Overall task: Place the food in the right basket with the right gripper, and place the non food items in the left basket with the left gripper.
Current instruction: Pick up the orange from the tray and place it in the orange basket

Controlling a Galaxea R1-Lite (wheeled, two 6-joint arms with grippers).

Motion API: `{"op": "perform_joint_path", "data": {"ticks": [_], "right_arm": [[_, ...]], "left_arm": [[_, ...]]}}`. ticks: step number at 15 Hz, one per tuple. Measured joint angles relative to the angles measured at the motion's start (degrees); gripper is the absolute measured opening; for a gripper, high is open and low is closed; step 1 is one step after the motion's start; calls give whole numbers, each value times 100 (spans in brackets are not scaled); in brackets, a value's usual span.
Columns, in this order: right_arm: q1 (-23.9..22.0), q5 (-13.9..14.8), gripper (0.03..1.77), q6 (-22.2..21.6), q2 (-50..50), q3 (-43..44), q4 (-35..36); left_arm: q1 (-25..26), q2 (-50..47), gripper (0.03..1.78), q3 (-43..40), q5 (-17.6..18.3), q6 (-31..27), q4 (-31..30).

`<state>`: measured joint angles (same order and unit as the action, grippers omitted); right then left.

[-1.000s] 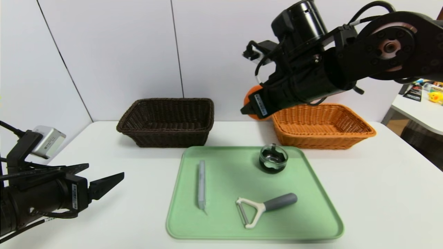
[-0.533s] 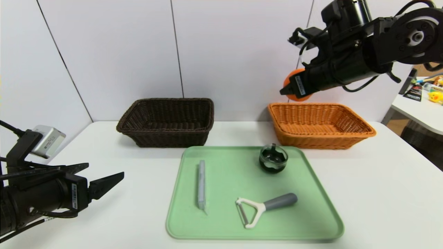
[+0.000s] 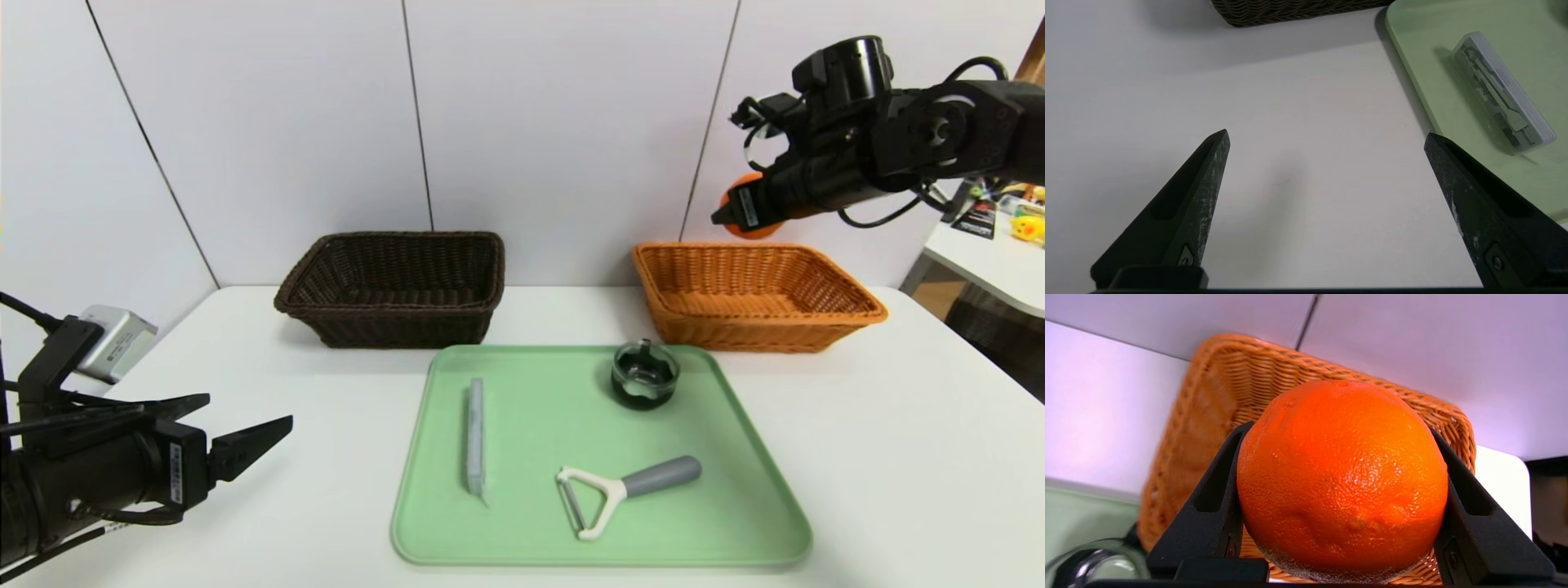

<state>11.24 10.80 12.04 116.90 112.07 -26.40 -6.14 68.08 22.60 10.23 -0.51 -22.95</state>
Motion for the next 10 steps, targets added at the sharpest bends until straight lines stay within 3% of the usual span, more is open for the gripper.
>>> {"op": "perform_joint_path", "data": {"ticks": [10], "right_arm": [[-391,44,119,-216,681,-9,-367]], "left_arm": [[0,-74,169,-59,-10,0,0]]}}
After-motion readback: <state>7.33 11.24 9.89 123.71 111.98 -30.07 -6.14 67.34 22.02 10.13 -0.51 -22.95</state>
